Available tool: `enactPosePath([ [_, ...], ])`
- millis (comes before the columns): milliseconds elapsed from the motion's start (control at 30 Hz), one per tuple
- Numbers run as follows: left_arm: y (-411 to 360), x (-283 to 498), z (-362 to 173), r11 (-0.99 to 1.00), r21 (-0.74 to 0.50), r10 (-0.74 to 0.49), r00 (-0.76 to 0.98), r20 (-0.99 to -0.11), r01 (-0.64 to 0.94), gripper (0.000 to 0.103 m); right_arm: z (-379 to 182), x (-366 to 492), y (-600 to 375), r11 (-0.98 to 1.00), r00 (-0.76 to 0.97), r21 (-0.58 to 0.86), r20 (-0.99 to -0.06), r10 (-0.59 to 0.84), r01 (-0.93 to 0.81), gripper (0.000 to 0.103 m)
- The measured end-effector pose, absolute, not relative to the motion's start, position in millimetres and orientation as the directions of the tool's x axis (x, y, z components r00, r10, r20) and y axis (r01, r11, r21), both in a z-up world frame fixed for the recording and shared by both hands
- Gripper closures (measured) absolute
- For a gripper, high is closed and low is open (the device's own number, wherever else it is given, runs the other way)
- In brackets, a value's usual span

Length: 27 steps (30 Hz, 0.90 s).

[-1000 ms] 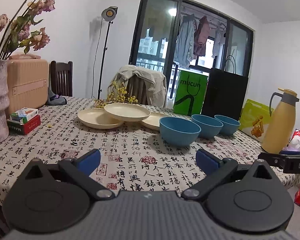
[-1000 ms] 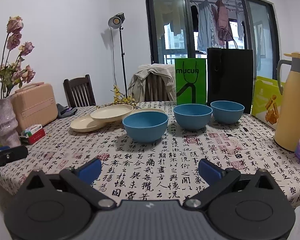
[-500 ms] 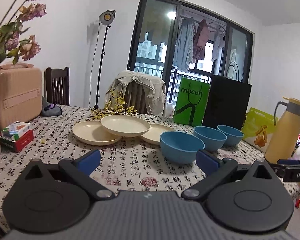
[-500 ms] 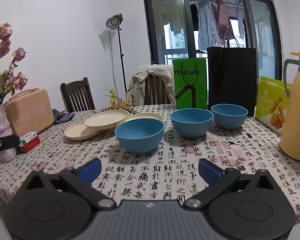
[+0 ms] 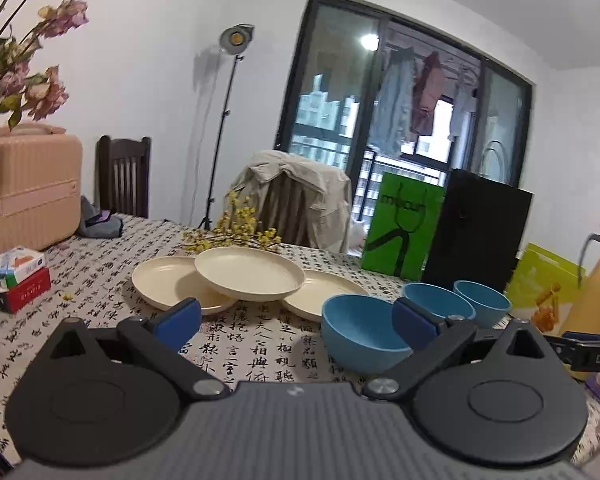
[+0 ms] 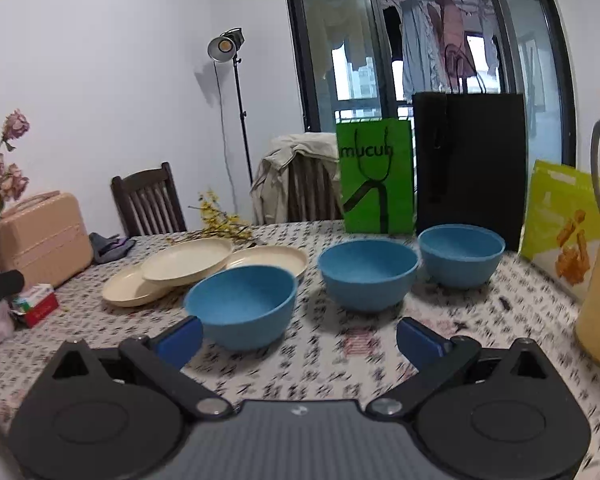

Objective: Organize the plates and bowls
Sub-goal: 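Move both tools forward toward the stacked cream plates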

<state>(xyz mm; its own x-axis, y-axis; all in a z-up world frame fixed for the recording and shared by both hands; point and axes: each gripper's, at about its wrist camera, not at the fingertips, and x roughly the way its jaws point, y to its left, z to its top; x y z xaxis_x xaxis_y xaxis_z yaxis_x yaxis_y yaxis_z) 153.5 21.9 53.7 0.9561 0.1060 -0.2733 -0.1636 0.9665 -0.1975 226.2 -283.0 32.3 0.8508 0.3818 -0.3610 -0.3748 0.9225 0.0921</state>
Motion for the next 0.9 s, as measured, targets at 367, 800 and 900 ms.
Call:
enactPosePath([
  [367, 22.5, 201.8, 53.0, 0.961, -0.217, 0.100, 0.946, -0.310, -0.172, 0.000, 39.0, 259.3, -276.8, 0.895, 0.809, 0.114, -0.390, 0.440, -0.432, 0.000],
  [800, 43.8, 192.4, 51.3, 0.983, -0.175, 0.004, 0.954, -0.301, -0.060, 0.000, 40.5, 237.9, -252.5, 0.925, 0.859, 0.114, -0.342, 0.380, -0.363, 0.000],
  [900, 50.3, 187.0, 52.0, 0.985, -0.169, -0.012, 0.955, -0.297, -0.040, 0.000, 40.3, 230.4, -242.4, 0.933, 0.869, 0.103, -0.341, 0.360, -0.346, 0.000],
])
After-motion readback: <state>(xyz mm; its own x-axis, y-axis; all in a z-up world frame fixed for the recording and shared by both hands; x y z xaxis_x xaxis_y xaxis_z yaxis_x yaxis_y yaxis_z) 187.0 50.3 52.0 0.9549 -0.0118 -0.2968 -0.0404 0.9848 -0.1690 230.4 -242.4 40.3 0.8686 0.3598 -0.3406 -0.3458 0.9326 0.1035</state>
